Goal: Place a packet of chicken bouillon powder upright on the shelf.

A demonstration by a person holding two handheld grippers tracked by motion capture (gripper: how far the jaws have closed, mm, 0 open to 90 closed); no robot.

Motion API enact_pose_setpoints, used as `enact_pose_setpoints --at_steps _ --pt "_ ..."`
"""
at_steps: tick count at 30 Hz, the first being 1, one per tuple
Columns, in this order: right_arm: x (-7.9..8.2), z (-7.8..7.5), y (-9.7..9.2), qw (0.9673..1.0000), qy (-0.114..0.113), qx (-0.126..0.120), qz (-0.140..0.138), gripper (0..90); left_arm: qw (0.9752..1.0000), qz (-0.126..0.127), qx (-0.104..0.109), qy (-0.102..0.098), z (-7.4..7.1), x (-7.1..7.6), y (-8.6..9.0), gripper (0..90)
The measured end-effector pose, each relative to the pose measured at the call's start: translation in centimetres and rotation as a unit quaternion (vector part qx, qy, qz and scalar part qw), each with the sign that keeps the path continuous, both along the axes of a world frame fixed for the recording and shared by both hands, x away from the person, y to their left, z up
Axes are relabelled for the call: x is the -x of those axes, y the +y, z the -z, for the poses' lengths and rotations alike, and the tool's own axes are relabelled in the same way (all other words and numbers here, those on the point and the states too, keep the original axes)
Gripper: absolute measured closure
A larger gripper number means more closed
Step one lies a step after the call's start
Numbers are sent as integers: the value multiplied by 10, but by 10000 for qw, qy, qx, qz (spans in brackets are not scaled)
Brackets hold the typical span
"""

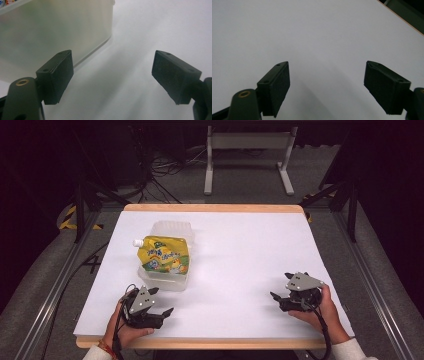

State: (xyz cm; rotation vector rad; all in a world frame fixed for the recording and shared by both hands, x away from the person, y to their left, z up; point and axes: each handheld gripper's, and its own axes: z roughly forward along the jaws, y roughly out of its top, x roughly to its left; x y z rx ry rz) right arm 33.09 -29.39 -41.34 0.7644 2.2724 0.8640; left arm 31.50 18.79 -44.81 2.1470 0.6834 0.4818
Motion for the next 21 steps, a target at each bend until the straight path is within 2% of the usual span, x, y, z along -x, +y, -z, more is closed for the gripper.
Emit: enact_pose_setpoints --at_steps 6,7,11,13,16,21 --pt "13 8 -22 9997 -69 -225 55 181 10000 4 23 6 0 -2 2 156" --pt "15 9 -25 9998 -91 -183 86 176 10000 10 7 9 0 -2 2 154" --pt "23 15 -39 9990 -57 -304 328 157 10000 32 -3 31 1 -3 2 146" --pt "28 18 -49 9975 -6 -518 471 156 10000 46 -29 0 0 -4 3 145" --pt "35 22 -60 9951 28 -709 682 155 10000 81 17 29 0 -5 4 144" --pt "45 22 -70 9921 -69 -805 964 131 9999 75 46 101 1 -7 5 138"
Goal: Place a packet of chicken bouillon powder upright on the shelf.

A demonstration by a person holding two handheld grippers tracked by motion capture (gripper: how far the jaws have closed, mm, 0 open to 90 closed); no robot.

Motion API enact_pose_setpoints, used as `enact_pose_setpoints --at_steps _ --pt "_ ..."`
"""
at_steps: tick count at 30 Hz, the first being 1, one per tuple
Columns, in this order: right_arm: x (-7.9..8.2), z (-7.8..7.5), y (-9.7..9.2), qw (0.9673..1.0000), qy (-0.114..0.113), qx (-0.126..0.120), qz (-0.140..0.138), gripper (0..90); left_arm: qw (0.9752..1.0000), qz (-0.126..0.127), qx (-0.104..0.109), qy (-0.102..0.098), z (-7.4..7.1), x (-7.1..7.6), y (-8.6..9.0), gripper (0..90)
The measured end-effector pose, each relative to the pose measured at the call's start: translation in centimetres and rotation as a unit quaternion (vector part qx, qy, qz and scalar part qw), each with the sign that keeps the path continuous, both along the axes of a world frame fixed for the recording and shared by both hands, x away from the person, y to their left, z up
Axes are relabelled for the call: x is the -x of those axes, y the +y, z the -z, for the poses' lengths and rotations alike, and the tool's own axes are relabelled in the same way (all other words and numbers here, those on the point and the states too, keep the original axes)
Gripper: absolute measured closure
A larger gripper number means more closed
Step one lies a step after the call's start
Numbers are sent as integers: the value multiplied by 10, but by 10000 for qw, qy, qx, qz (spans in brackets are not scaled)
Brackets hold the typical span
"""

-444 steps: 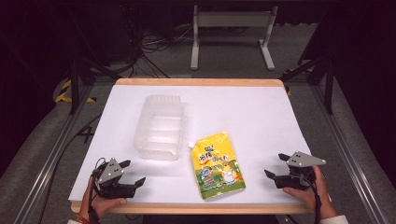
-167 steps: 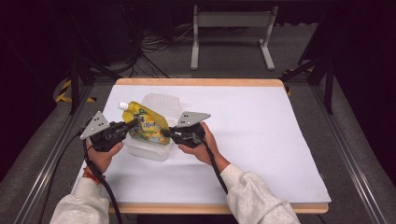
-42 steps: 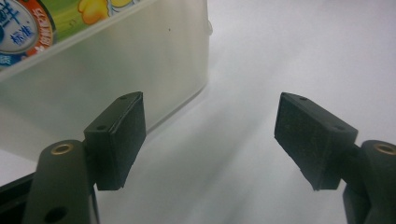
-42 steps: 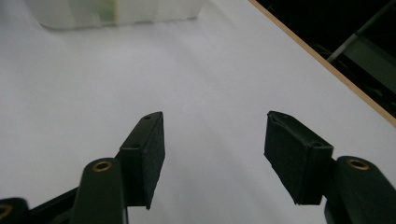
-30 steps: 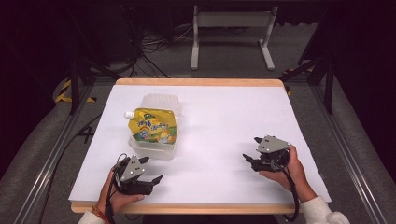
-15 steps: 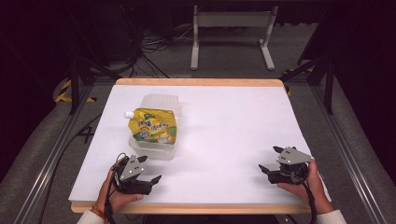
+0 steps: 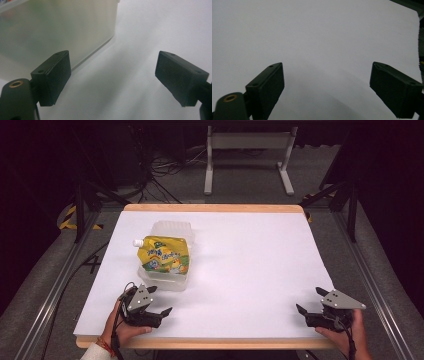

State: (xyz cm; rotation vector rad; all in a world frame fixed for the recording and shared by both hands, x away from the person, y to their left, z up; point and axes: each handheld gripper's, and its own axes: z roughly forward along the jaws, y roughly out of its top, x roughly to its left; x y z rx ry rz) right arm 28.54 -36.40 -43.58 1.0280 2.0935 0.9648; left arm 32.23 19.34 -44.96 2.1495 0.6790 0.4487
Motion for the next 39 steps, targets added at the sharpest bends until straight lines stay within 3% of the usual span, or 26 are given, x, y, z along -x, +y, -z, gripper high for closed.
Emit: enact_pose_setpoints --at_steps 8,17,39 --pt "4 0 -8 9997 -71 -110 214 112 10000 24 32 19 0 0 0 122" --pt "1 4 4 9999 -30 7 113 104 10000 16 51 23 -1 1 3 115" --pt "0 5 7 9999 -35 131 47 104 9999 103 -37 101 1 -1 -2 112"
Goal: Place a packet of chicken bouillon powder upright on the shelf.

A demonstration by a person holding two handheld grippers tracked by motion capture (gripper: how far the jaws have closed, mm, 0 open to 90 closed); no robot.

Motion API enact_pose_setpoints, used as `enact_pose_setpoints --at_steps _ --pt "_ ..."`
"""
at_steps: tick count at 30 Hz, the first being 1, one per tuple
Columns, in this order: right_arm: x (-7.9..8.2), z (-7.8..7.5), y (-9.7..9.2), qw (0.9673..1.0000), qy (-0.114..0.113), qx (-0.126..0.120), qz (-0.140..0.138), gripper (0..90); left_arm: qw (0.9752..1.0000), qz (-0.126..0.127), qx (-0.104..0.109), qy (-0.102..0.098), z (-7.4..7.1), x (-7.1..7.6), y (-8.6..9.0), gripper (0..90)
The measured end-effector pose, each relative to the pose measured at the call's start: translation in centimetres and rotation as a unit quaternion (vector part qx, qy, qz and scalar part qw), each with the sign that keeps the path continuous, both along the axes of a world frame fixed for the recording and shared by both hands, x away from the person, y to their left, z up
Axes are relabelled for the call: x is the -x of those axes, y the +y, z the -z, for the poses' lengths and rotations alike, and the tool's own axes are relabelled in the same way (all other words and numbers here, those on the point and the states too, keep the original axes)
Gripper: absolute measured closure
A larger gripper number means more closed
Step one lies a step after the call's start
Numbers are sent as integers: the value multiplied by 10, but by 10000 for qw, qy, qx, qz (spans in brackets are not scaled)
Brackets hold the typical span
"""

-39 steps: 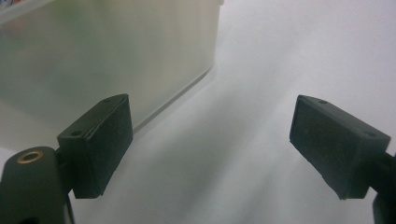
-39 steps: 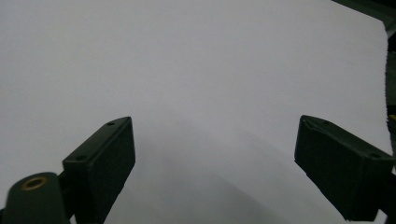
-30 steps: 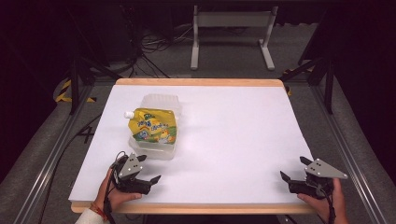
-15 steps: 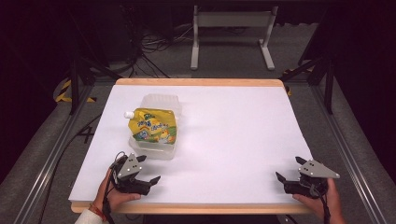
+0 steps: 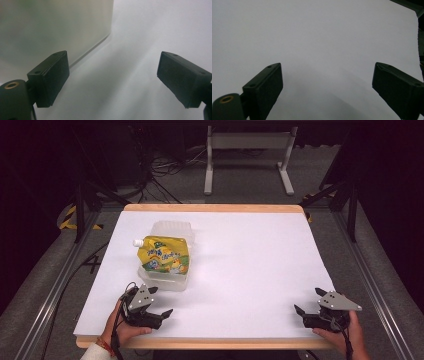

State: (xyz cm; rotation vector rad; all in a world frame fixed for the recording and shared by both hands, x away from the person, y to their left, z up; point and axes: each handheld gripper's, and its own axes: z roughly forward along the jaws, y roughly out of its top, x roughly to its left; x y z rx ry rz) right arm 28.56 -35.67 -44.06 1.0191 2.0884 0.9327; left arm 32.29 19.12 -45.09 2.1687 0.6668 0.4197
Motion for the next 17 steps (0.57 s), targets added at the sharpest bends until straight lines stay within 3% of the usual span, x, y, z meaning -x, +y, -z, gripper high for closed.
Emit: enact_pose_setpoints --at_steps 17 --pt "1 0 5 9999 15 98 -70 138 9999 102 -1 79 1 -1 -2 114"
